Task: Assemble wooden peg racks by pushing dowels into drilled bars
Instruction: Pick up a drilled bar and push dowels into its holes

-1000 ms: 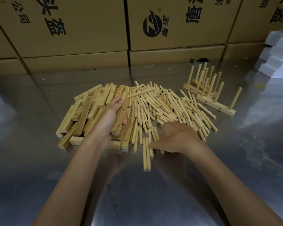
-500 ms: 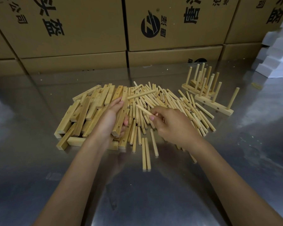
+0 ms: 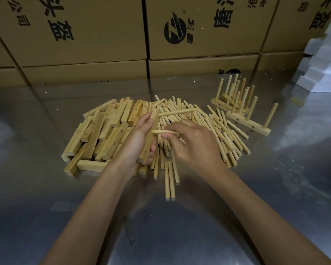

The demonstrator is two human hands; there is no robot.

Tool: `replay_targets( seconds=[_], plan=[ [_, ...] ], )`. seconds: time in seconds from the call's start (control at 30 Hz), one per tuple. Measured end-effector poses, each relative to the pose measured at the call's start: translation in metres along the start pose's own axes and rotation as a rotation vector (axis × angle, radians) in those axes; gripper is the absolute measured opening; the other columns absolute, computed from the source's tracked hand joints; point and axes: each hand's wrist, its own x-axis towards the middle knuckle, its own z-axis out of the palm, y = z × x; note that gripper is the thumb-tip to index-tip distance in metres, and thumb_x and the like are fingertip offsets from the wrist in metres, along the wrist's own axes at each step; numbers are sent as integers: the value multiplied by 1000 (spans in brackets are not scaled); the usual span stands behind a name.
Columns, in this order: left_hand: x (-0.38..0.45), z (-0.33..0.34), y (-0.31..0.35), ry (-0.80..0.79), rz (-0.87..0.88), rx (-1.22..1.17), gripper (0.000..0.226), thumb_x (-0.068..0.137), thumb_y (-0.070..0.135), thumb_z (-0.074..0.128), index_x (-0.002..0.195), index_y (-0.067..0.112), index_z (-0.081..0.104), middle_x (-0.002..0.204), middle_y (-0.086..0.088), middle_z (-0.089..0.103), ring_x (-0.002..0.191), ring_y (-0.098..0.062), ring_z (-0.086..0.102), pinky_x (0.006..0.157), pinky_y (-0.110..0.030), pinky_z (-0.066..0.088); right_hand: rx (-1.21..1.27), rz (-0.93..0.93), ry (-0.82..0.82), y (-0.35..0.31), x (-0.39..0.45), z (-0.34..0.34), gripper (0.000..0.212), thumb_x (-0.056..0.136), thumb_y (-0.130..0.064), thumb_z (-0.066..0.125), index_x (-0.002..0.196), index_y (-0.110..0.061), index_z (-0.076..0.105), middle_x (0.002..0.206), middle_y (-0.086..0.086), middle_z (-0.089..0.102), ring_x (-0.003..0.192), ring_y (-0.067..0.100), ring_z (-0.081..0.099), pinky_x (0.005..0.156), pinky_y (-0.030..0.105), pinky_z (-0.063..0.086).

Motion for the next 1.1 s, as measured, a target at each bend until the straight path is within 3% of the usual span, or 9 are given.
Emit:
replay_targets(
  seconds=[0.3,0.53,0.67,0.73,0.8,0.87,0.93,1.0,1.1],
  plan=[
    [-3,3,-1,-32,39,76,34,108,41,39,140,50,44,56,-4,42,40,-12,37,39,-23,24,-124,-101,-60,-3,1,-8,19,97,-31,59,100,-19,73,78,-3,64,68,20,59,56,37,50],
    [-9,7,4,-62,143,196,30,106,46,43,131,60,49,62,12,54,46,-6,45,38,-23,32,-86,-26,-102,-4,1,-8,22,98,-35,53,86,-23,68,58,-9,55,50,17,51,52,29,39],
    [-13,8,6,-88,196,260,30,105,49,40,125,71,46,62,15,57,49,-4,46,40,-20,35,274,188,-162,-6,0,-4,22,98,-29,58,80,-24,69,64,-3,64,63,18,60,60,32,45],
    [-14,8,7,-78,206,279,32,105,50,41,128,71,44,79,12,66,52,-6,46,41,-18,37,448,283,-176,-9,1,-4,29,98,-25,59,70,-26,67,64,0,66,65,14,62,66,29,44],
    [-14,9,6,-58,202,304,34,105,51,41,134,69,41,102,-2,66,55,-10,46,43,-18,39,542,344,-192,-10,1,-4,32,98,-25,59,67,-25,65,63,5,66,63,12,61,68,25,41],
    [-13,9,6,-49,184,306,36,105,50,42,136,66,41,93,4,69,55,-9,46,42,-18,38,421,295,-182,-9,0,-2,27,99,-28,58,74,-23,67,64,6,65,61,18,61,62,28,44],
    [-12,7,8,-55,155,297,36,105,49,41,138,63,41,74,19,67,53,-5,47,41,-19,37,140,148,-128,-9,-4,3,21,99,-30,56,82,-21,66,55,-6,55,47,11,49,48,28,35],
    [-11,5,10,-76,111,263,37,105,48,42,140,59,42,59,15,59,49,-5,45,40,-21,34,-83,-8,-43,-10,-4,3,21,99,-30,55,83,-19,63,51,-13,43,42,7,39,47,24,26],
    [-10,4,12,-65,24,132,36,105,44,45,139,54,49,52,2,46,42,-8,39,39,-21,28,-229,-183,37,-4,-2,-2,23,99,-31,58,83,-16,63,59,-7,54,48,15,49,46,25,33]
  ],
)
